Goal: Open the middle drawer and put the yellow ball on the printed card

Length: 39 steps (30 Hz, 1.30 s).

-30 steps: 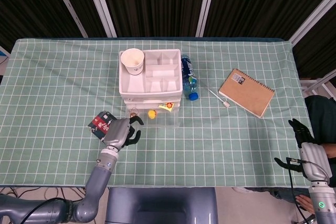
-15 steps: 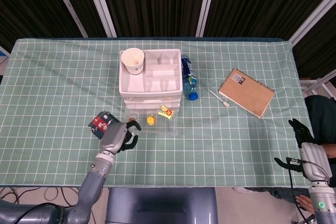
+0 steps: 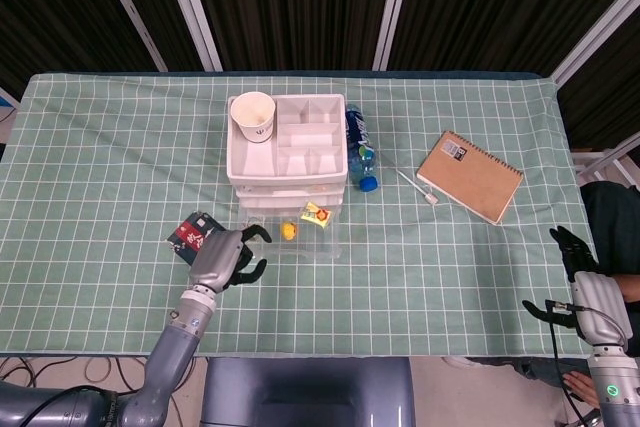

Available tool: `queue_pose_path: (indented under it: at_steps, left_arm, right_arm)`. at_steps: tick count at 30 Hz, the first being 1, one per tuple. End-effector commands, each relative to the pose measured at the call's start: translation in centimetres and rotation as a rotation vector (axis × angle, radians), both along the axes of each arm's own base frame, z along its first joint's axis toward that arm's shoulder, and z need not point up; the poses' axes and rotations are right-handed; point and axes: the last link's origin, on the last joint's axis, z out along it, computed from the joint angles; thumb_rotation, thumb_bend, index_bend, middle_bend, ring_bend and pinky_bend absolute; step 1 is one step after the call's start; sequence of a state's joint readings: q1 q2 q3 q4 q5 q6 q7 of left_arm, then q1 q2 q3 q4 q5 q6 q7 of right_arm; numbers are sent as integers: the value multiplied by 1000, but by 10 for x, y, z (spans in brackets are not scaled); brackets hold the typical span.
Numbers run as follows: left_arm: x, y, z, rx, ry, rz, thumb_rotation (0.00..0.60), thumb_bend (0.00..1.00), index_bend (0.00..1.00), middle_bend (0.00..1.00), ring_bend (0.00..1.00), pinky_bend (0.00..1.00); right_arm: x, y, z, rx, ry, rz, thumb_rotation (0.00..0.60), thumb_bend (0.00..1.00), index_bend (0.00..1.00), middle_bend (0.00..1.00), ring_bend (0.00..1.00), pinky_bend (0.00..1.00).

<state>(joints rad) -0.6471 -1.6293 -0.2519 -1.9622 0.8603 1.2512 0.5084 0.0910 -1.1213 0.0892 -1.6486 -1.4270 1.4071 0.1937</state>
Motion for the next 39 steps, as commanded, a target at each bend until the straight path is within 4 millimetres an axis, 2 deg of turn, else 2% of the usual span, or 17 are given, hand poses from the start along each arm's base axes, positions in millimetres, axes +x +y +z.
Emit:
queue_pose_path:
  at_steps: [1, 7, 12, 18, 23, 39]
  left_arm:
    - [25, 14, 15, 94, 59, -118, 600, 332, 372, 1000, 1000, 1000]
    - [43, 37, 22, 118, 316, -193, 600, 276, 372, 1000, 1000, 1000]
    - [45, 56, 26, 106, 554, -290, 600, 217, 368, 1000, 1000, 1000]
    - [47, 76, 31, 103, 739, -432, 600, 173, 359, 1000, 1000, 1000]
    - [44, 82, 21, 47, 755, -483, 600, 165, 359, 1000, 1000, 1000]
    - [46, 82, -7, 19, 765, -538, 600, 166, 366, 1000, 1000, 1000]
  right_arm:
    - [0, 0, 0, 0, -1, -1, 600, 42, 0, 0, 0, 221]
    - [0, 0, 0, 0, -4, -3, 600, 42, 0, 0, 0, 221]
    - [-1, 0, 0, 0, -5, -5, 600, 44, 0, 0, 0, 221]
    - [-1, -1, 0, 2, -5, -6, 600, 44, 0, 0, 0, 221]
    - [0, -1, 0, 2, -5, -6, 600, 45, 0, 0, 0, 221]
    - [-1, -1, 0, 2, -12, -9, 600, 47, 0, 0, 0, 221]
